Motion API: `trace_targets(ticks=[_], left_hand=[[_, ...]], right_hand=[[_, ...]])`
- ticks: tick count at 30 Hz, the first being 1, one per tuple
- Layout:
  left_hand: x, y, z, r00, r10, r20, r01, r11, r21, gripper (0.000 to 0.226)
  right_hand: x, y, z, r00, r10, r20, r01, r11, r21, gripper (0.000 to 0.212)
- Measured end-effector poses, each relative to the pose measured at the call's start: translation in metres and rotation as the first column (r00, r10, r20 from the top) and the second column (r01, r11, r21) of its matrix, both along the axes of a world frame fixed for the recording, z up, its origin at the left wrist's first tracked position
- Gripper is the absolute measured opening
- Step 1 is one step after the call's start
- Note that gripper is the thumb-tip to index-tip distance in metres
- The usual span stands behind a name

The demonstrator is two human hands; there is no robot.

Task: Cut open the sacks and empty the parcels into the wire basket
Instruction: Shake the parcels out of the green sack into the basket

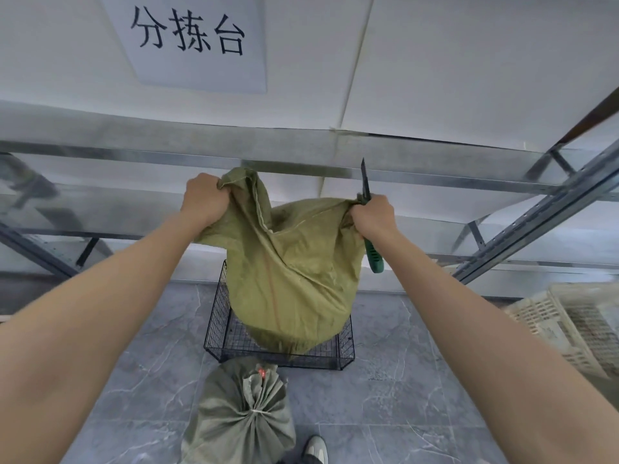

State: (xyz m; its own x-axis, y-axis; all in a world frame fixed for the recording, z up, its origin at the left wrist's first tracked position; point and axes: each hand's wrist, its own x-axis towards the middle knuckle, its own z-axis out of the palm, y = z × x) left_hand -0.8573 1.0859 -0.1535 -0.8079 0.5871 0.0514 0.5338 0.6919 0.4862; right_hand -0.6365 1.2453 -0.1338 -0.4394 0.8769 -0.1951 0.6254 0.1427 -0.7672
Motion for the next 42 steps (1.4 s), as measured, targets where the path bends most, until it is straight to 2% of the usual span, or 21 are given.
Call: trace_targets(ticks=[2, 5, 8, 11, 13, 15, 18, 20, 22, 23, 26, 28, 30, 35, 42], left_hand=[[-0.001, 0.001, -0.003, 1.000, 0.004, 0.018, -0.004, 1.000, -0.011, 0.040], [-0.001, 0.002, -0.001, 1.000, 0.000, 0.031, 0.000, 1.000, -0.002, 0.039], [-0.002, 0.004, 0.016, 0.995, 0.094, 0.014, -0.095, 0.982, 0.161, 0.037], [-0.009, 0.006, 0.043, 0.975, 0.219, -0.049, -0.188, 0.917, 0.353, 0.033], [-0.010, 0.007, 0.056, 0.956, 0.271, -0.110, -0.205, 0.890, 0.406, 0.035], [-0.012, 0.010, 0.057, 0.969, 0.236, -0.074, -0.198, 0.919, 0.342, 0.039], [-0.014, 0.010, 0.043, 0.987, 0.107, 0.122, -0.111, 0.993, 0.028, 0.023], [-0.015, 0.004, 0.033, 0.983, 0.077, 0.165, -0.065, 0.995, -0.077, 0.018], [-0.015, 0.000, 0.032, 0.989, 0.057, 0.133, -0.046, 0.995, -0.083, 0.018], [-0.015, 0.000, 0.033, 0.993, 0.048, 0.110, -0.042, 0.997, -0.060, 0.019], [-0.013, 0.002, 0.050, 0.997, 0.078, -0.025, -0.074, 0.991, 0.115, 0.033], [-0.013, 0.004, 0.064, 0.978, 0.164, -0.126, -0.126, 0.955, 0.269, 0.038], [-0.012, 0.006, 0.072, 0.962, 0.222, -0.162, -0.150, 0.918, 0.367, 0.037], [-0.006, 0.007, 0.074, 0.967, 0.210, -0.142, -0.142, 0.912, 0.385, 0.038], [-0.020, 0.004, 0.093, 0.930, 0.330, -0.162, -0.205, 0.831, 0.517, 0.028]], right_hand=[[0.001, -0.001, 0.000, 1.000, 0.009, 0.003, -0.009, 1.000, -0.008, 0.010], [0.004, -0.001, 0.005, 0.998, -0.048, -0.033, 0.049, 0.999, 0.023, 0.027], [0.005, 0.006, 0.020, 0.971, -0.163, -0.174, 0.179, 0.981, 0.078, 0.034], [0.001, 0.011, 0.047, 0.918, -0.183, -0.352, 0.242, 0.961, 0.131, 0.022], [-0.004, 0.013, 0.057, 0.891, -0.184, -0.416, 0.270, 0.949, 0.160, 0.019], [-0.008, 0.013, 0.056, 0.930, -0.153, -0.333, 0.211, 0.967, 0.145, 0.022], [-0.010, 0.011, 0.042, 0.996, -0.042, -0.084, 0.045, 0.998, 0.032, 0.009], [-0.008, 0.009, 0.034, 0.997, -0.053, -0.054, 0.055, 0.998, 0.030, 0.008], [-0.009, 0.007, 0.034, 0.994, -0.071, -0.077, 0.073, 0.997, 0.026, 0.009], [-0.009, 0.006, 0.037, 0.993, -0.075, -0.088, 0.077, 0.997, 0.027, 0.008], [-0.010, 0.004, 0.052, 0.971, -0.129, -0.203, 0.149, 0.985, 0.083, 0.026], [-0.011, 0.002, 0.065, 0.927, -0.174, -0.332, 0.233, 0.962, 0.146, 0.026], [-0.012, 0.000, 0.075, 0.883, -0.182, -0.432, 0.284, 0.941, 0.183, 0.025], [-0.012, -0.001, 0.079, 0.921, -0.113, -0.372, 0.197, 0.961, 0.195, 0.022], [-0.011, 0.006, 0.103, 0.838, -0.111, -0.534, 0.281, 0.927, 0.248, 0.016]])
